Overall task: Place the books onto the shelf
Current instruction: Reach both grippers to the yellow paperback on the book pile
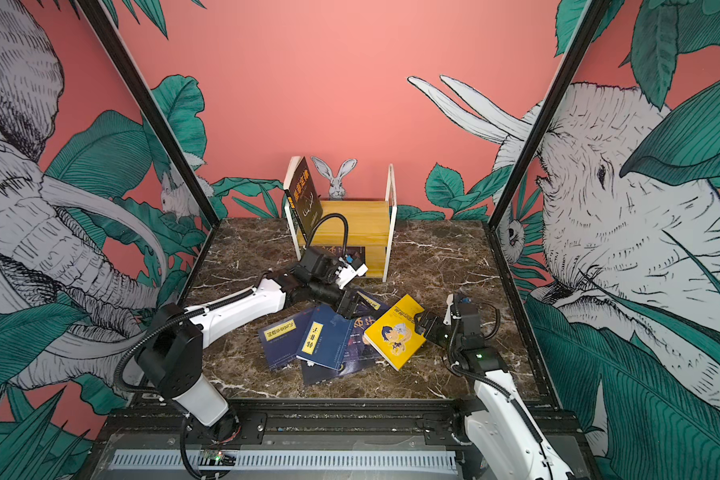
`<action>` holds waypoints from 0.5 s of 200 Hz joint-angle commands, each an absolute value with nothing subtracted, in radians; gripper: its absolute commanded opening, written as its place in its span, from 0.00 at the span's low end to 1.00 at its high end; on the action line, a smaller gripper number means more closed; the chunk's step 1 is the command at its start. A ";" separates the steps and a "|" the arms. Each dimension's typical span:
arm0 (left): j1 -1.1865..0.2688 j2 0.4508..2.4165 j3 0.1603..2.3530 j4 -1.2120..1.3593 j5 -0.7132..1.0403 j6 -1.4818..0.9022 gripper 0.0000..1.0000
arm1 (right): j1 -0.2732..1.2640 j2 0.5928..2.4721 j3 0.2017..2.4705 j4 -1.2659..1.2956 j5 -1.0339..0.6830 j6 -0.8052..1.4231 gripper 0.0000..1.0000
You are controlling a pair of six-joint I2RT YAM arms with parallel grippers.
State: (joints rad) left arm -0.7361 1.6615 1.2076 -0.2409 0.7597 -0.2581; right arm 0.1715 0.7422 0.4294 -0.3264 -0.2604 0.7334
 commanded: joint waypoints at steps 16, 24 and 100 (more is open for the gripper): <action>-0.736 1.710 1.166 -0.132 0.758 -0.469 0.98 | 0.184 0.795 0.374 -0.207 -0.365 0.854 0.82; -0.738 1.726 1.173 -0.136 0.756 -0.484 0.97 | 0.187 0.812 0.362 -0.178 -0.382 0.877 0.80; -0.741 1.836 1.258 -0.258 0.725 -0.458 0.96 | 0.205 0.908 0.344 -0.145 -0.402 0.916 0.64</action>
